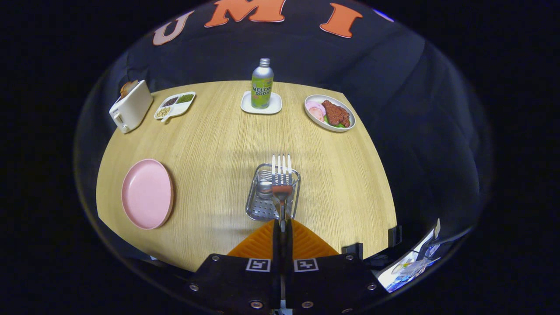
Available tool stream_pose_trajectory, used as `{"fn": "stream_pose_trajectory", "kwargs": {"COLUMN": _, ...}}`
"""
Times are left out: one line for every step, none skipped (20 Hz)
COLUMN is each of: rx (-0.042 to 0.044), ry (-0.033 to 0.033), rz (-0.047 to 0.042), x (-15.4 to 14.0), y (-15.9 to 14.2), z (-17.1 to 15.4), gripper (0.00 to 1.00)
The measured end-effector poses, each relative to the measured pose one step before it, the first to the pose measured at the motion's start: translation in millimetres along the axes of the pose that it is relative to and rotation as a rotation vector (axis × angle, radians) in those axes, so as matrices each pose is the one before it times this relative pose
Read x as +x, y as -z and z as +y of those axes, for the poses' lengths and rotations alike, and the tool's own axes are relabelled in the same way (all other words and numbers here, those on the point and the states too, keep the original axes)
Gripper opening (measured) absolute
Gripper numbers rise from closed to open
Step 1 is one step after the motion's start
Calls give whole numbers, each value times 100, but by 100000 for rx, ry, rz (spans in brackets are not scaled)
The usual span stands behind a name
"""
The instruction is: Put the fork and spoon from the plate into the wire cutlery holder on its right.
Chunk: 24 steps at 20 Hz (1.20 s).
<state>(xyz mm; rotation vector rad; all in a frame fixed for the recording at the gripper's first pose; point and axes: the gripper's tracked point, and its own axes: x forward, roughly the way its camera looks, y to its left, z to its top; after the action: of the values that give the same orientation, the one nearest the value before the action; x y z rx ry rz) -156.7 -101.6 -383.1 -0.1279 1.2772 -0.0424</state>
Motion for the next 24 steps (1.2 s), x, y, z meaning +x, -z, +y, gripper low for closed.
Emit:
{"fn": "stream_pose_trajectory", "kwargs": {"rx": -853, "ry": -190, "rz": 690, "x": 242, "y": 15, "z": 124, "gripper": 6}}
{"fn": "stream_pose_trajectory", "kwargs": {"rx": -747, "ry": -1067, "rz": 1458, "x": 90, "y": 218, "z": 252, "gripper": 6}}
{"fn": "stream_pose_trajectory", "kwargs": {"rx": -247, "ry": -1211, "rz": 830, "x": 176, "y": 96, "z": 269, "gripper": 6}}
{"fn": "stream_pose_trajectory", "kwargs": {"rx": -427, "ry": -500, "rz": 144, "x": 93, "y": -89, "z": 129, "gripper": 7}}
{"fn": "stream_pose_trajectory", "kwargs": {"rx": -798, "ry": 414, "rz": -281, "x": 221, "y": -167, "z": -141, "gripper": 7}}
{"fn": "stream_pose_trajectory", "kwargs": {"rx": -1200, "ry": 265, "rz": -121, "x": 99, "y": -151, "z": -55, "gripper": 7}}
{"fn": "stream_pose_trajectory", "kwargs": {"rx": -876, "ry": 172, "rz": -495, "x": 94, "y": -242, "z": -9, "gripper": 8}}
{"fn": "stream_pose_trajectory", "kwargs": {"rx": -356, "ry": -159, "rz": -608, "x": -68, "y": -301, "z": 0, "gripper": 8}}
{"fn": "stream_pose_trajectory", "kwargs": {"rx": 79, "ry": -2, "rz": -1068, "x": 63, "y": -367, "z": 81, "gripper": 9}}
{"fn": "stream_pose_trajectory", "kwargs": {"rx": 390, "ry": -229, "rz": -1416, "x": -46, "y": -497, "z": -27, "gripper": 9}}
{"fn": "stream_pose_trajectory", "kwargs": {"rx": 374, "ry": -839, "rz": -2129, "x": -36, "y": -641, "z": 79, "gripper": 9}}
{"fn": "stream_pose_trajectory", "kwargs": {"rx": 636, "ry": -748, "rz": -2831, "x": -182, "y": -802, "z": -11, "gripper": 9}}
{"fn": "stream_pose_trajectory", "kwargs": {"rx": 577, "ry": -354, "rz": -2592, "x": -256, "y": -696, "z": -113, "gripper": 8}}
{"fn": "stream_pose_trajectory", "kwargs": {"rx": 482, "ry": 451, "rz": -1927, "x": -140, "y": -619, "z": -248, "gripper": 8}}
{"fn": "stream_pose_trajectory", "kwargs": {"rx": 338, "ry": 38, "rz": -2421, "x": -158, "y": -675, "z": -82, "gripper": 8}}
{"fn": "stream_pose_trajectory", "kwargs": {"rx": 432, "ry": 181, "rz": -2774, "x": -271, "y": -808, "z": -98, "gripper": 9}}
{"fn": "stream_pose_trajectory", "kwargs": {"rx": 813, "ry": 481, "rz": -3759, "x": -228, "y": -1123, "z": -297, "gripper": 9}}
{"fn": "stream_pose_trajectory", "kwargs": {"rx": 1387, "ry": 154, "rz": -4748, "x": -405, "y": -1284, "z": -215, "gripper": 9}}
{"fn": "stream_pose_trajectory", "kwargs": {"rx": 1904, "ry": -1227, "rz": -5323, "x": -480, "y": -1419, "z": 198, "gripper": 9}}
{"fn": "stream_pose_trajectory", "kwargs": {"rx": 1904, "ry": -2328, "rz": -5776, "x": -578, "y": -1534, "z": 397, "gripper": 9}}
{"fn": "stream_pose_trajectory", "kwargs": {"rx": 1164, "ry": -1100, "rz": -6135, "x": -454, "y": -1656, "z": 132, "gripper": 11}}
{"fn": "stream_pose_trajectory", "kwargs": {"rx": 182, "ry": 368, "rz": -6181, "x": -395, "y": -1662, "z": -152, "gripper": 13}}
{"fn": "stream_pose_trajectory", "kwargs": {"rx": -222, "ry": 183, "rz": -6362, "x": -610, "y": -1767, "z": -79, "gripper": 16}}
{"fn": "stream_pose_trajectory", "kwargs": {"rx": 255, "ry": 144, "rz": -6483, "x": -487, "y": -1984, "z": 71, "gripper": 17}}
